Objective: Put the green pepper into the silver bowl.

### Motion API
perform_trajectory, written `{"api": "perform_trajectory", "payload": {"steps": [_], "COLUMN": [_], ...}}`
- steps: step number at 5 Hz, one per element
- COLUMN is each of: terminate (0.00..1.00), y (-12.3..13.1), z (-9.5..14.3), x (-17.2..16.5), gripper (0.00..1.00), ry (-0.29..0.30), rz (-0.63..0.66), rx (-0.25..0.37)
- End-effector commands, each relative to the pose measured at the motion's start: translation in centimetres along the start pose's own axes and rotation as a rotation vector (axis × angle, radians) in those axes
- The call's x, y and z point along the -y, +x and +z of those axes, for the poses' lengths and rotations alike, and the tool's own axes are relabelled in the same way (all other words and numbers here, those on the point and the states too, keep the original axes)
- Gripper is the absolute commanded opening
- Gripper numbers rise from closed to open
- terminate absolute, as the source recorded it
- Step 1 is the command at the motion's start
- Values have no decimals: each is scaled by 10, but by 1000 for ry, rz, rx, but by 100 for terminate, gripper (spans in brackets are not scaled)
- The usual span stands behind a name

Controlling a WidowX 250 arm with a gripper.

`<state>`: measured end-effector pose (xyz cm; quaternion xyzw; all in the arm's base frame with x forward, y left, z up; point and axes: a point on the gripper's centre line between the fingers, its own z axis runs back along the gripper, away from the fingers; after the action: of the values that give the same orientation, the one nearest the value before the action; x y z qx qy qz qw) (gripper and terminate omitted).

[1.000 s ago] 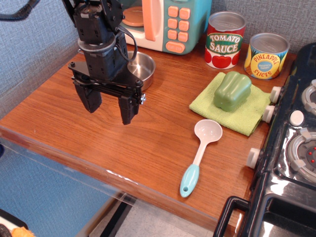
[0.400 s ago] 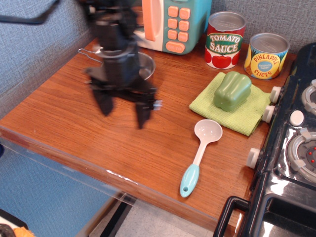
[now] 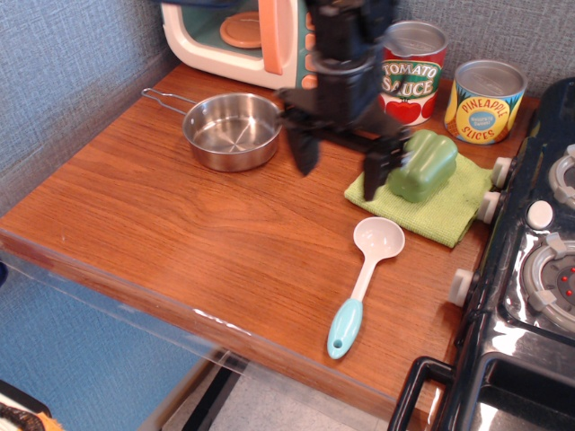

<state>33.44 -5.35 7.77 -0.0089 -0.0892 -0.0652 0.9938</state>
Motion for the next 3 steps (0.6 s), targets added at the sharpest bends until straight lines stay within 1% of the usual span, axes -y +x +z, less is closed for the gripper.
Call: {"api": "perform_trajectory", "payload": {"steps": [1, 2, 3], "terminate": [0, 0, 0], "y": [56, 56, 51], "z": [10, -3, -14], "x": [21, 26, 30], "gripper": [100, 100, 100], "ry": [-31, -34, -16], "rz": [18, 22, 8], "rx": [88, 62, 35]}}
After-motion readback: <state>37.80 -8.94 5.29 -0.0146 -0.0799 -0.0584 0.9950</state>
